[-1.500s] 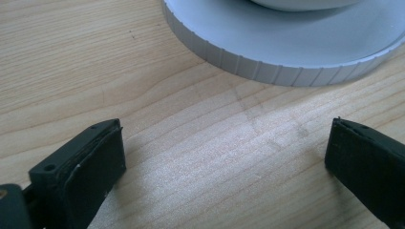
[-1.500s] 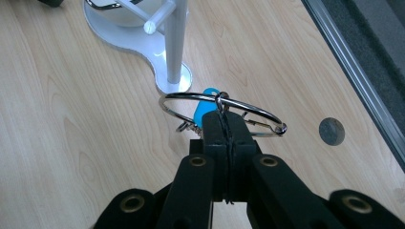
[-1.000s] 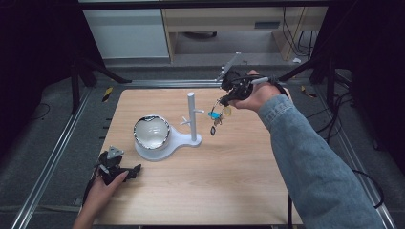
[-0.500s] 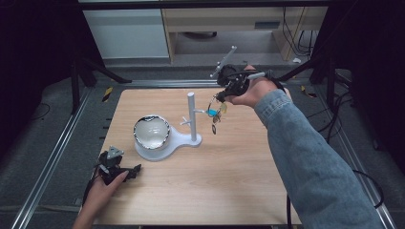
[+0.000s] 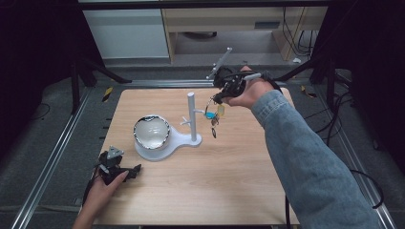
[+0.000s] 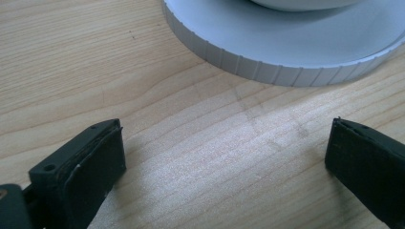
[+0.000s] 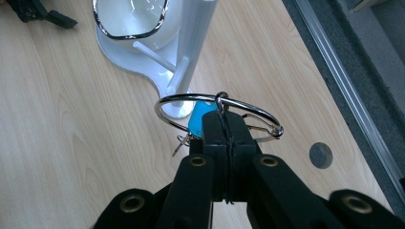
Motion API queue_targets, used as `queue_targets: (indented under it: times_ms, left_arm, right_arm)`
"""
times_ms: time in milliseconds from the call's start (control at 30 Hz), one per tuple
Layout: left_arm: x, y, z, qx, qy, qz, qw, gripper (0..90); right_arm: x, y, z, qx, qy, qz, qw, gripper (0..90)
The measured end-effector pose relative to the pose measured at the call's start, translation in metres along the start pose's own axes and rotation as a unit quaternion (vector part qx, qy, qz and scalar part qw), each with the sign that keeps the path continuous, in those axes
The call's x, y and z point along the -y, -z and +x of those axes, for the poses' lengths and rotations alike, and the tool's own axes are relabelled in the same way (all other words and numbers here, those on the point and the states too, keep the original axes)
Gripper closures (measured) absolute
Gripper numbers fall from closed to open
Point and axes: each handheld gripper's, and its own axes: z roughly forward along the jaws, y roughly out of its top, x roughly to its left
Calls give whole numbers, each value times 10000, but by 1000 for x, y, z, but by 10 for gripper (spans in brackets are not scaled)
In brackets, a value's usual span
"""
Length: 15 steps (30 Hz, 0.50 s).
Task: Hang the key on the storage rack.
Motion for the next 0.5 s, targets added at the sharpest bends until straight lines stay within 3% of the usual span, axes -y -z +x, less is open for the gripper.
queue_targets:
  times_ms: [500]
  left_arm:
    - [0, 0, 0, -2, -2, -1, 10000, 0]
  right_arm:
    - [-12, -17, 3, -108, 95, 118, 9998, 896]
